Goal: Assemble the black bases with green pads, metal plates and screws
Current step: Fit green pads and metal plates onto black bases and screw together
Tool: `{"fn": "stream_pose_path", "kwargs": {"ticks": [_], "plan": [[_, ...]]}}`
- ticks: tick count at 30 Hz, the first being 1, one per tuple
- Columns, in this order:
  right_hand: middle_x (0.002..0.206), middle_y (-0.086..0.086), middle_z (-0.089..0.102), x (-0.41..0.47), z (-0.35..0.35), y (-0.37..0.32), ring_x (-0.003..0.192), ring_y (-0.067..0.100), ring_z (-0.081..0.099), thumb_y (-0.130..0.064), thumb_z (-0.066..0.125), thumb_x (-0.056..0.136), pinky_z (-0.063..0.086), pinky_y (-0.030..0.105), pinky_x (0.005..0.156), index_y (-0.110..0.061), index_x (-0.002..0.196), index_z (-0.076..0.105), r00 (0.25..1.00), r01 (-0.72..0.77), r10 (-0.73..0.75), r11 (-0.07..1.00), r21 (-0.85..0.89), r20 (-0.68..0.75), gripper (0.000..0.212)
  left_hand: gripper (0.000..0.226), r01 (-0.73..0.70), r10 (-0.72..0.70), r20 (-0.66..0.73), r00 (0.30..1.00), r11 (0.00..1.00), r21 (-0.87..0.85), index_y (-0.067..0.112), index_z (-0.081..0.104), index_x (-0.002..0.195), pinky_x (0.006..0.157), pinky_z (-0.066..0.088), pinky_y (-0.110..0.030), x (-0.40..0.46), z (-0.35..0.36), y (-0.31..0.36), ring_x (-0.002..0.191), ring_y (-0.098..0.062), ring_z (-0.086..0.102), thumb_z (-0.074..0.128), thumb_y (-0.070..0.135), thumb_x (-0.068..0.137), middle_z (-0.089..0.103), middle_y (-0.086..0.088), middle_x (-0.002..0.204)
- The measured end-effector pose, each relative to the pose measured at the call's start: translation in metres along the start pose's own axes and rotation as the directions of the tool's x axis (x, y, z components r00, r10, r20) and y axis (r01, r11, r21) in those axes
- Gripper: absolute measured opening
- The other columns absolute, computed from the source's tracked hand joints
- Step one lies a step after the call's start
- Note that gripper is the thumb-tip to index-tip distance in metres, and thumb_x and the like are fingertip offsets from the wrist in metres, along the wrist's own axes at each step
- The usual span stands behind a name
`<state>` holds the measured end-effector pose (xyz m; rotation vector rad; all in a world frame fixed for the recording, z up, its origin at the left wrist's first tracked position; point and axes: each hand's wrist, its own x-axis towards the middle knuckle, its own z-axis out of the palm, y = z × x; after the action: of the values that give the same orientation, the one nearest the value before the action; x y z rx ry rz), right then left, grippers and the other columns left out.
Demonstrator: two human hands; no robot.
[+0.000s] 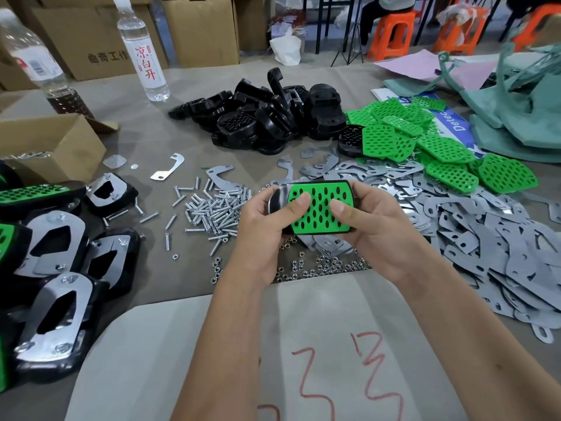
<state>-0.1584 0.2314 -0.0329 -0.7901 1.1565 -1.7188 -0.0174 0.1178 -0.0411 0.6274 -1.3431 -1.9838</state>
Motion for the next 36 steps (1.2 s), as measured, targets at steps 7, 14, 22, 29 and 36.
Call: {"fn": "stream_pose_path", "kwargs": {"ticks": [7, 14, 22, 29, 36], "plan": [[0.128, 0.030, 0.066, 0.000, 0.003, 0.003, 0.114, 0.039, 0.068, -0.010, 0.074, 0.086, 0.055, 0.053, 0.103, 0.009, 0.129, 0.058, 0.993, 0.066, -0.061, 0.996, 0.055, -0.100, 0.050, 0.028, 0.070, -0.064, 0.046, 0.997, 0.986, -0.153, 0.015, 0.081, 0.097, 0.075, 0.061, -0.028, 0.000, 0.005, 0.000, 0.094, -0.019, 0.076, 0.083, 0.025, 0.071, 0.079, -0.011, 0.104], [0.115, 0.025, 0.069, -0.001, 0.005, 0.001, 0.102, 0.035, 0.070, -0.007, 0.072, 0.081, 0.061, 0.047, 0.086, 0.010, 0.129, 0.053, 0.994, 0.005, 0.002, 0.998, 0.063, -0.113, 0.054, 0.033, -0.084, 0.074, -0.125, 0.989, 0.993, -0.082, 0.003, 0.076, 0.106, 0.088, 0.062, -0.044, 0.002, 0.014, -0.006, 0.095, -0.028, 0.074, 0.081, 0.016, 0.075, 0.078, -0.015, 0.099], [0.100, 0.015, 0.075, 0.002, 0.003, 0.010, 0.086, 0.027, 0.072, -0.015, 0.065, 0.100, 0.062, 0.043, 0.064, -0.005, 0.110, 0.071, 0.975, 0.043, -0.094, 0.969, -0.245, -0.203, 0.015, 0.020, -0.033, 0.042, -0.107, 0.993, 0.996, 0.087, 0.012, 0.079, 0.095, 0.087, 0.058, -0.061, 0.002, 0.010, -0.009, 0.087, -0.032, 0.068, 0.077, 0.019, 0.077, 0.070, -0.017, 0.092], [0.106, 0.013, 0.077, 0.005, 0.002, 0.015, 0.092, 0.024, 0.074, -0.012, 0.063, 0.102, 0.062, 0.039, 0.068, -0.007, 0.115, 0.071, 0.945, 0.091, -0.162, 0.965, -0.247, -0.283, 0.016, 0.025, -0.034, 0.048, -0.120, 0.992, 0.993, 0.114, 0.009, 0.077, 0.102, 0.091, 0.058, -0.063, 0.003, 0.014, -0.013, 0.105, -0.046, 0.071, 0.081, 0.014, 0.078, 0.073, -0.025, 0.103], [0.111, 0.012, 0.077, 0.008, -0.001, 0.014, 0.105, 0.029, 0.075, -0.022, 0.059, 0.105, 0.063, 0.047, 0.087, -0.010, 0.118, 0.072, 0.988, 0.023, -0.060, 0.966, -0.257, -0.140, 0.022, 0.017, -0.111, 0.136, -0.219, 0.966, 0.986, 0.123, 0.009, 0.075, 0.104, 0.087, 0.062, -0.048, 0.005, 0.014, -0.015, 0.095, -0.033, 0.073, 0.076, 0.001, 0.089, 0.076, -0.010, 0.093]]}}
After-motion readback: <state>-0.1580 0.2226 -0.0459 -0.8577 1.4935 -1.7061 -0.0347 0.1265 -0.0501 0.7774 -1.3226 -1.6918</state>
